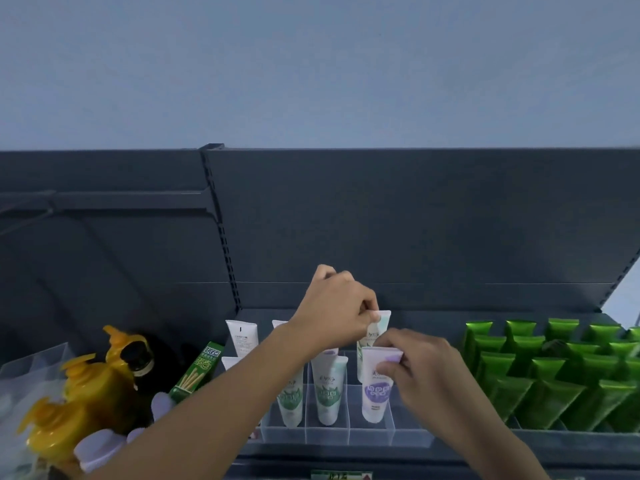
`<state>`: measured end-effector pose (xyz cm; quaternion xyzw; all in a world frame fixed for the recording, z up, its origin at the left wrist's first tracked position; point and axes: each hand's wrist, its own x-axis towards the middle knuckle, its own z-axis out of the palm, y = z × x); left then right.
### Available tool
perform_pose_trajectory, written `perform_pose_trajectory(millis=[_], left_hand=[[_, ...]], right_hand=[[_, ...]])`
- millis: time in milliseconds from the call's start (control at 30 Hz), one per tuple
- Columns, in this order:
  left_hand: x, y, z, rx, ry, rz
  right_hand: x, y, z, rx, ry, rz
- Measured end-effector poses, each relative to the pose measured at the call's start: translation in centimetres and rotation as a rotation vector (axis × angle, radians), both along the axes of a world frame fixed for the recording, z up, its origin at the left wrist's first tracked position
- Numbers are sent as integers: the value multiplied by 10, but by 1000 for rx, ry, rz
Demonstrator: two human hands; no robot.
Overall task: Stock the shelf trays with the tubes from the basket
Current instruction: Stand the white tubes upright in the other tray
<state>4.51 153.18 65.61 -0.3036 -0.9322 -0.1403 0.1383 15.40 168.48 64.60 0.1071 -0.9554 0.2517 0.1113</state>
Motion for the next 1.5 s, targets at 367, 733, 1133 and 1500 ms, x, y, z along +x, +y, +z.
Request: perform_pose_trajectory(millis=[367,733,1133,1500], left_hand=[[-7,-5,-22,33,-98,40],[19,-23,-12,127,-22,37],[121,-193,-29,274,22,56],[226,-340,-247,255,-541,201]], right_hand=[[-7,-5,-26,44,-79,-8],[3,-23,-7,120,21,-61],[38,-125,-10,175,150,-4],[117,-262,-186,106,-131,118]])
